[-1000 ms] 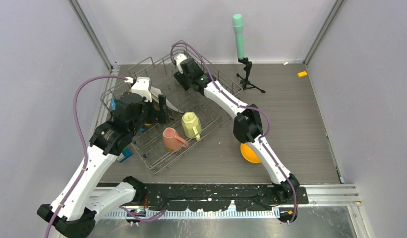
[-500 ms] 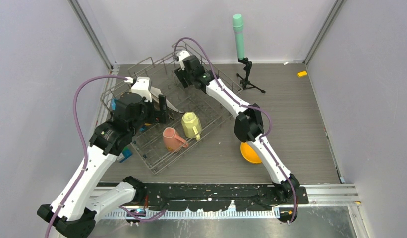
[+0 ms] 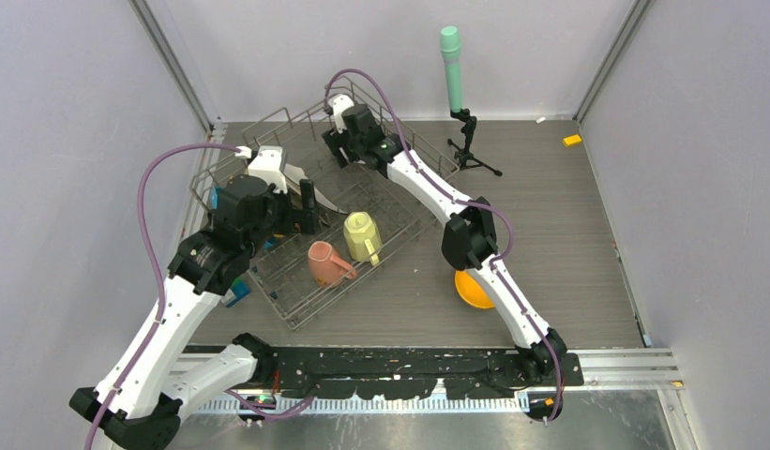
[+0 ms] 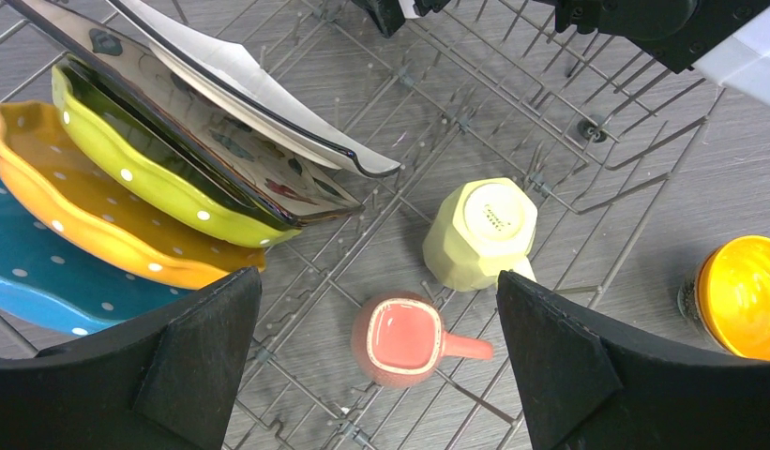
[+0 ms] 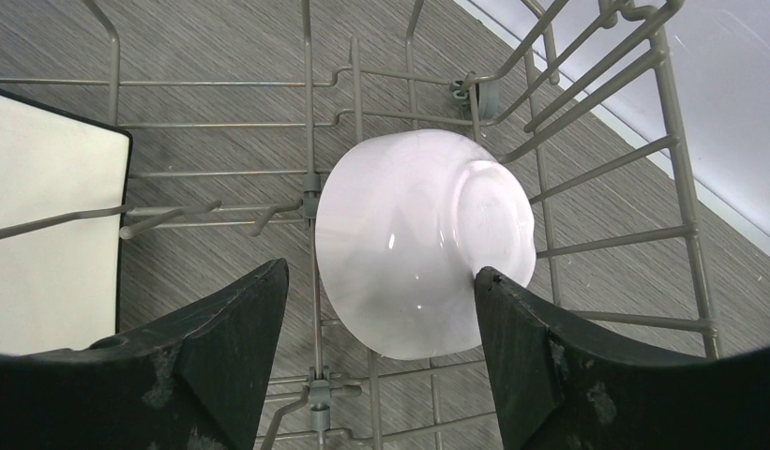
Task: Load the mixed dishes into the dish rack
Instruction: Insert the bowl into the dish rack.
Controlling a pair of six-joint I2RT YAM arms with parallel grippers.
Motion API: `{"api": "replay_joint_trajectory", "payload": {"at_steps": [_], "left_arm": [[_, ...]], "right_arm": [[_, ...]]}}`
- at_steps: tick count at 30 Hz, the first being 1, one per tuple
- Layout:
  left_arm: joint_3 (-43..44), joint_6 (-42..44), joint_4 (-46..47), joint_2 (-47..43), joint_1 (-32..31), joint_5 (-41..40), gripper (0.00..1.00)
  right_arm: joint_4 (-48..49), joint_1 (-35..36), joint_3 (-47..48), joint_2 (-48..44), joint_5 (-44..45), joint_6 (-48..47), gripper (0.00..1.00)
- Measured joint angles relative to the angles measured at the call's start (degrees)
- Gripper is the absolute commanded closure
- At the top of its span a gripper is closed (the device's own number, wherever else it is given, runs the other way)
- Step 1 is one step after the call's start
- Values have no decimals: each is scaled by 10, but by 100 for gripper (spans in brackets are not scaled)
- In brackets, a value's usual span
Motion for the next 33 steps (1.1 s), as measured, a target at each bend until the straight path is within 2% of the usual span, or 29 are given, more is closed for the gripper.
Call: {"api": "replay_joint_trajectory", "payload": {"at_steps": [3,15,23,29,33], "left_arm": [[0,-3,0,0,0,1,0],[0,-10,0,0,0,2,0],[0,-12,-2,0,0,3,0],[0,-17,-2,1,0,10,0],[0,-23,-2,1,0,12,0]], "right_arm": [[0,0,0,0,0,3,23],[0,0,-6,-4,33,25,37],[0,-3,-6,-4,56,40,35],[-1,-4,-9,-12,24,64,32],[-2,-5,-42,-53,-9,85,31]]}}
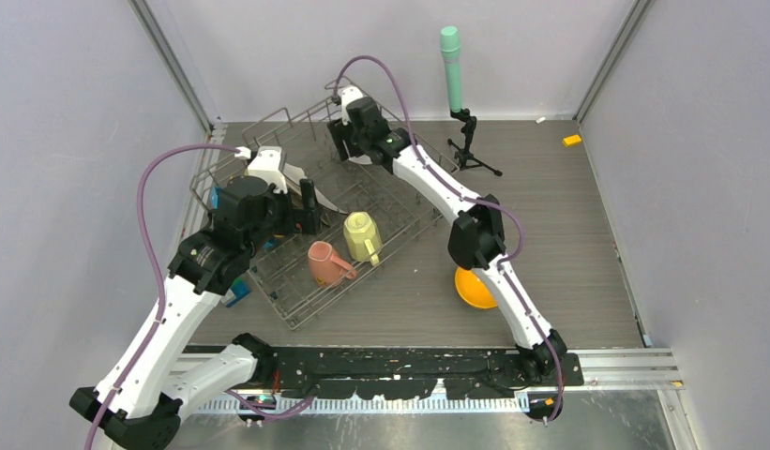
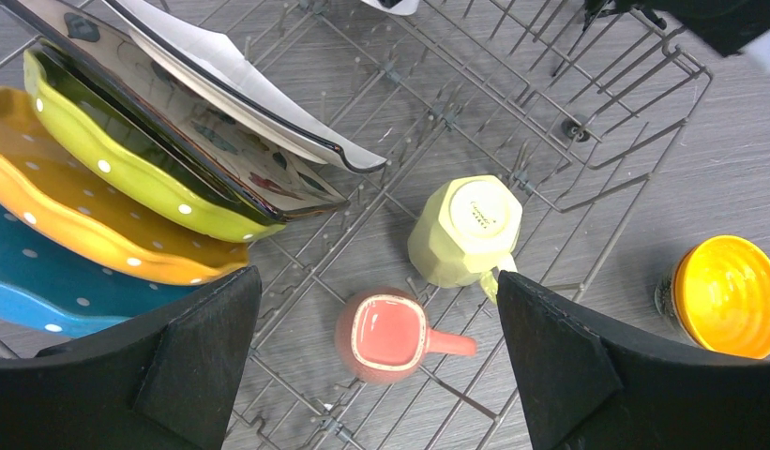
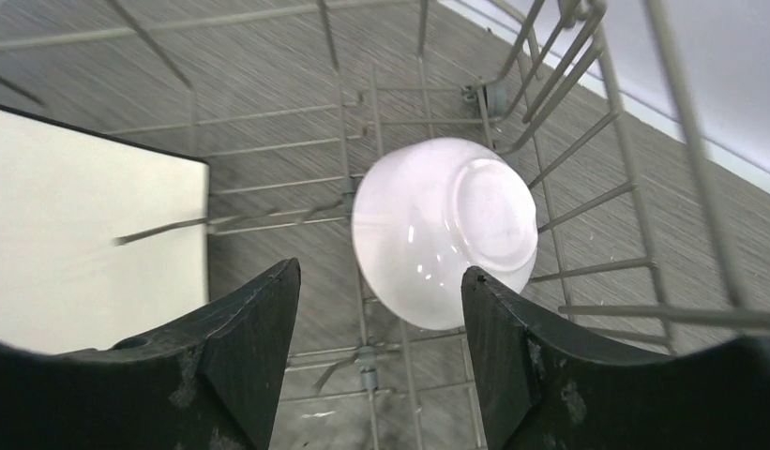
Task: Load the mixed dishes into the dish rack
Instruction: Insert the bowl into the dish rack.
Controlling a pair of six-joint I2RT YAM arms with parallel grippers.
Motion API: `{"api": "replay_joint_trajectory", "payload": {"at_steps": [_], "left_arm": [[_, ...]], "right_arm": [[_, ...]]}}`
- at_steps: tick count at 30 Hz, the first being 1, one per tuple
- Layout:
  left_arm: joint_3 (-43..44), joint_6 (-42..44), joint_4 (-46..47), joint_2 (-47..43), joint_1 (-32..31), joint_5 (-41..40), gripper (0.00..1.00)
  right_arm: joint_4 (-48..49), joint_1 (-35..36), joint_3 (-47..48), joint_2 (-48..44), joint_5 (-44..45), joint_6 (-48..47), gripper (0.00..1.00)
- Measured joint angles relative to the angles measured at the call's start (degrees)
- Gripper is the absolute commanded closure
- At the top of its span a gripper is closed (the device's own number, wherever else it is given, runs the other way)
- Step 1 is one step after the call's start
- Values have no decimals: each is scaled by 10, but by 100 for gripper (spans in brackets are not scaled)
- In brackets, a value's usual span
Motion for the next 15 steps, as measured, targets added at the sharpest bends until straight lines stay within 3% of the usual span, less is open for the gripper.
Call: {"api": "replay_joint_trajectory", "payload": {"at_steps": [8,15], "left_arm": [[0,-5,1,0,0,11,0],[-7,-16,12,-14,0,19,0]], "right_arm": [[8,1,-85,-155,-46,55,31],[61,3,-285,-367,-59,115,31]]}}
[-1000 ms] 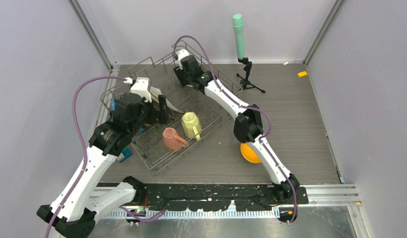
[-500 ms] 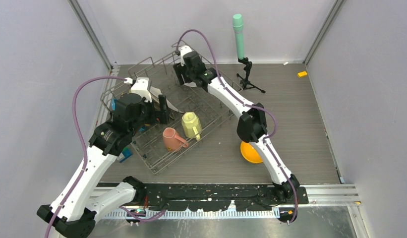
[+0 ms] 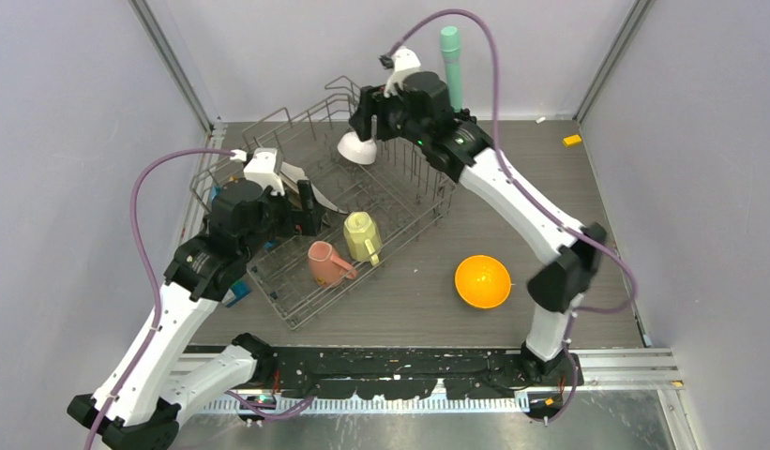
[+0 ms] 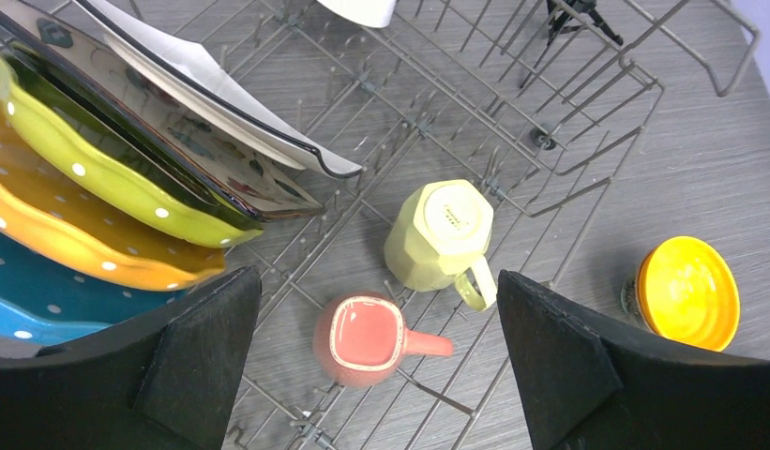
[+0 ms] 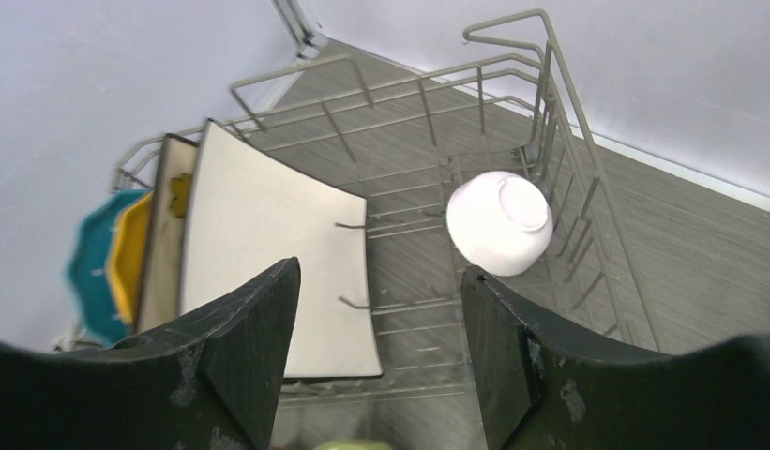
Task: Load the mixed dishes into the dish rack
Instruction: Insert the bowl into the dish rack, then pick up the bowl from the center of the board.
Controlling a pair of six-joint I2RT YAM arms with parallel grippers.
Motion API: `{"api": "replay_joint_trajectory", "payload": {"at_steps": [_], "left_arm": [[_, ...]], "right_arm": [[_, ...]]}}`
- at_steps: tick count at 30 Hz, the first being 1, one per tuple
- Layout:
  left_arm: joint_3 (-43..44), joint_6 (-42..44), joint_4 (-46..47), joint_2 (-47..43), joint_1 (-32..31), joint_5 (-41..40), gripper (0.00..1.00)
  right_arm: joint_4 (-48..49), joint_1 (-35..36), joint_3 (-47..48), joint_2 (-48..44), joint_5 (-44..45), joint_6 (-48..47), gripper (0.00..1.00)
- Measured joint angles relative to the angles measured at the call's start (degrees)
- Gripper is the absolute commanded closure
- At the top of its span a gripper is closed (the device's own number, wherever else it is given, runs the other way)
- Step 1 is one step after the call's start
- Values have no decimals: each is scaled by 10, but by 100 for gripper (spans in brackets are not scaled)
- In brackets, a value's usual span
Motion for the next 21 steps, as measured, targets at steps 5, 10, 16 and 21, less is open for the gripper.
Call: {"api": "replay_joint_trajectory", "payload": {"at_steps": [5,10,16,21], "left_arm": [[-13,-4,20,-17,0,11,0],[-22,-14,40,-21,0,35,0],[-44,-25,69,-26,0,103,0],[-54,-41,83,-7,-19,157,0]], "right_arm": [[66,0,-201,-182,16,37,31],[91,0,-331,-307,51,58,30],[23,1,-506,-460,159,128,30],[-54,0,-641,-597,253,233,31]]}}
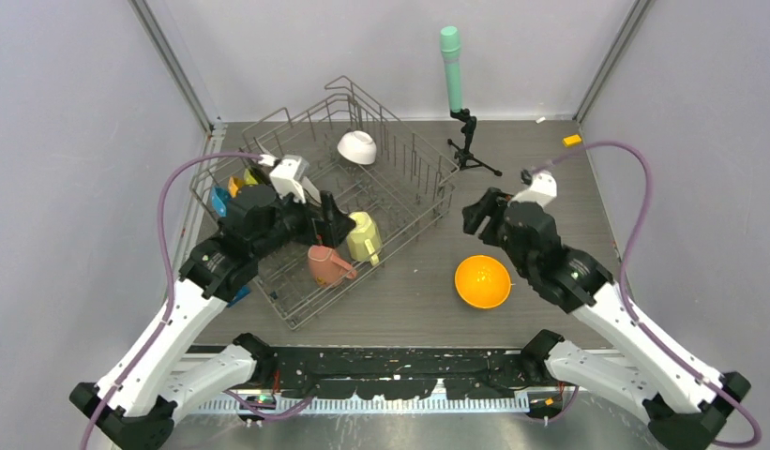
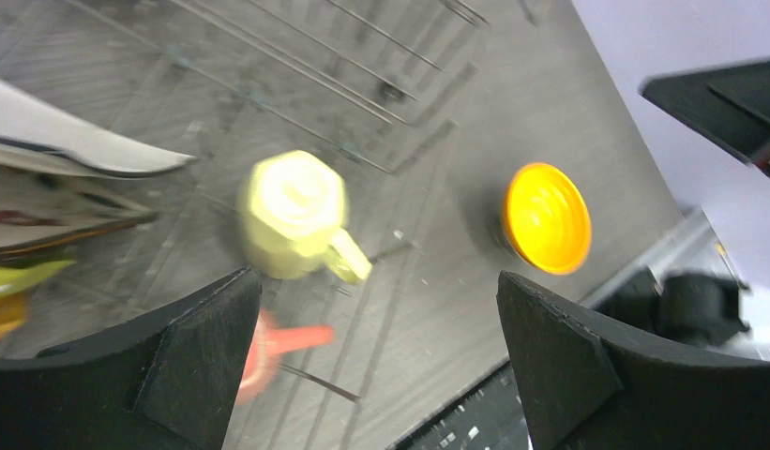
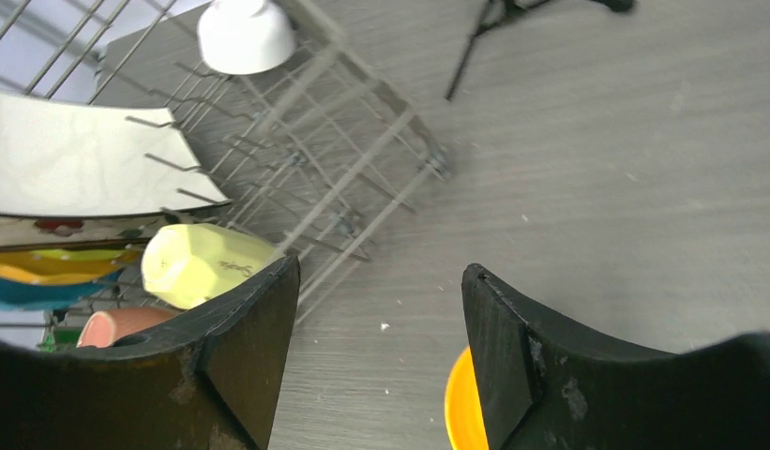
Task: Load the mixed dishes into the dish rack
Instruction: Pick up the bowl from the center of the board.
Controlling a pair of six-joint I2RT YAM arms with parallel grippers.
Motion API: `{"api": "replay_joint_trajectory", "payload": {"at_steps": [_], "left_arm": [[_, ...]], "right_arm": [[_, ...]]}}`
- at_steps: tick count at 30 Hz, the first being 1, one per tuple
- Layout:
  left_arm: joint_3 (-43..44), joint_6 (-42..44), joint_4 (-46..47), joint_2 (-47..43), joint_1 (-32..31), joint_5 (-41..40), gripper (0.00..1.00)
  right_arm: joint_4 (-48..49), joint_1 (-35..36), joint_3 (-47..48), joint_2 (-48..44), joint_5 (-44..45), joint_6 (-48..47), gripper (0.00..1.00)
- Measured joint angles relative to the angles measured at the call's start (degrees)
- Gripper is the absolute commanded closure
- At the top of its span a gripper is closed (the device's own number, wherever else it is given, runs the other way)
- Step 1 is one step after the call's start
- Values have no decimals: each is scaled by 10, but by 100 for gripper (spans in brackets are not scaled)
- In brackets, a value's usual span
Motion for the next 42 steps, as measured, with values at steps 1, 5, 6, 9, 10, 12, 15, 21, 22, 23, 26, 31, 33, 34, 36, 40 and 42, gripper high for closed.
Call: {"api": "replay_joint_trajectory", "payload": {"at_steps": [1,5,6,9,10,12,15,21,22,23,26,31,33,34,36,40,42], "left_arm": [[0,-2,1,4,-17,-3,0],[0,-2,4,11,-123,-33,0],[0,-3,5,14,-157,-49,0],[-7,-6,17,24,-245,-103,0],[-14,-10,25,30,-276,-124,0],[-35,-20,47,45,-323,-161,0],[-65,-26,80,84,-380,-206,0],[-66,-37,129,186,-436,-250,0],[-61,-39,133,202,-439,-255,0],[-56,-43,137,216,-440,-260,0],[-38,-53,146,252,-440,-266,0],[-5,-66,160,304,-440,-269,0],[7,-68,168,326,-440,-268,0],[14,-68,172,338,-440,-267,0],[27,-70,180,365,-440,-266,0],[56,-67,183,412,-438,-262,1],[70,-68,183,430,-434,-256,1]], "right_arm": [[-12,0,-16,-21,11,16,31],[-59,0,-60,-90,40,84,33],[-72,0,-67,-105,43,100,34],[-107,0,-82,-136,43,135,34],[-120,0,-87,-147,43,145,34],[-144,0,-98,-169,42,159,35],[-185,0,-117,-204,40,173,35],[-247,0,-141,-256,33,195,38],[-252,0,-145,-261,31,198,39],[-257,0,-151,-266,28,204,39],[-270,0,-166,-271,17,219,43],[-273,0,-188,-269,2,240,47],[-273,0,-193,-263,0,245,48],[-273,0,-194,-258,0,247,48],[-273,0,-198,-243,0,248,49],[-272,0,-199,-211,1,249,51],[-272,0,-199,-193,3,249,52]]}}
